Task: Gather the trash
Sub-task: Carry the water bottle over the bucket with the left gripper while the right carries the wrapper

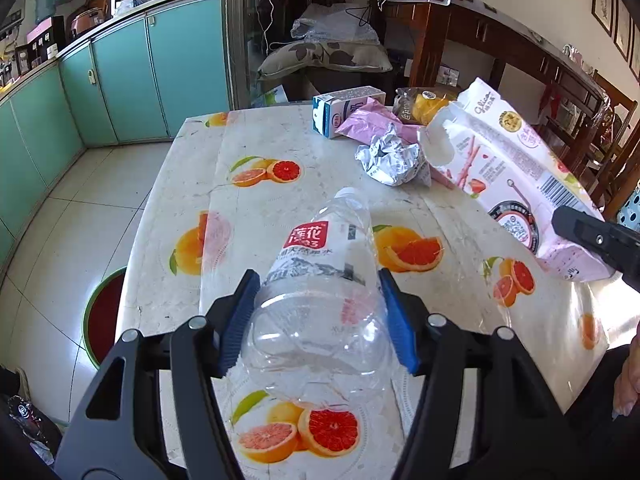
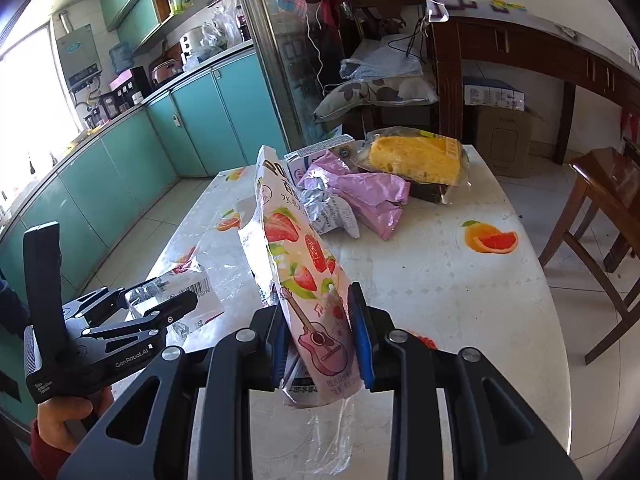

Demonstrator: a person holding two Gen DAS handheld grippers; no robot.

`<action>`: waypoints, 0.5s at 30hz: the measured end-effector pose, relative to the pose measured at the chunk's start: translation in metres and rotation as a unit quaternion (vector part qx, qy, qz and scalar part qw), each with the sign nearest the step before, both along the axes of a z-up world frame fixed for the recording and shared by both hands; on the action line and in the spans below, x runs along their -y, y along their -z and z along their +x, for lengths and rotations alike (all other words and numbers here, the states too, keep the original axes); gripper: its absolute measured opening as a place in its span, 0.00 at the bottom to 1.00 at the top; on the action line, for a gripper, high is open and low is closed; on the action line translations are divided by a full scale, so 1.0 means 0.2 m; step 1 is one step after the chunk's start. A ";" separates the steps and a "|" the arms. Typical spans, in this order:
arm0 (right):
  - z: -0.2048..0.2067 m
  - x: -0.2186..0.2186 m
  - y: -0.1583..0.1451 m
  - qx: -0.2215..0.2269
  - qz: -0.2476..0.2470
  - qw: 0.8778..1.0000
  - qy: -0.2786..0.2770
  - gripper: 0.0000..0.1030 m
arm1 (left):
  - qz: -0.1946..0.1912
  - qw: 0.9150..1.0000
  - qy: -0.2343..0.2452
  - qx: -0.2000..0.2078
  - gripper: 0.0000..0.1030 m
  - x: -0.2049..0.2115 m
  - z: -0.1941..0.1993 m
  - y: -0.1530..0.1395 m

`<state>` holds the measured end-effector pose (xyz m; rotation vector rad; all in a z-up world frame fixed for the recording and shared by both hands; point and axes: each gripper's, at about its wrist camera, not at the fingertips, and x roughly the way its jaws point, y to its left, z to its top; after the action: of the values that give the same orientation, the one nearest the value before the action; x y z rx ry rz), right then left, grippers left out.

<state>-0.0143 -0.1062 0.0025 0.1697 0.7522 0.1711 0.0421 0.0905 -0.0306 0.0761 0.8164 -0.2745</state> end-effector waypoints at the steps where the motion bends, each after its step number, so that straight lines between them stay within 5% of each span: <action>1: 0.00 -0.02 0.00 0.000 0.000 1.000 -0.004 0.26 | 0.002 1.000 0.000 0.003 0.56 -0.01 0.00 -0.01; 15: 0.03 -0.19 -0.03 0.010 0.005 1.000 -0.022 0.26 | 0.004 1.000 -0.014 0.021 0.56 -0.14 -0.02 -0.04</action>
<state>-0.0075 -0.0688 0.0088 0.1607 0.7358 0.2184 0.0379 0.1191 -0.0234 0.0779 0.7754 -0.2430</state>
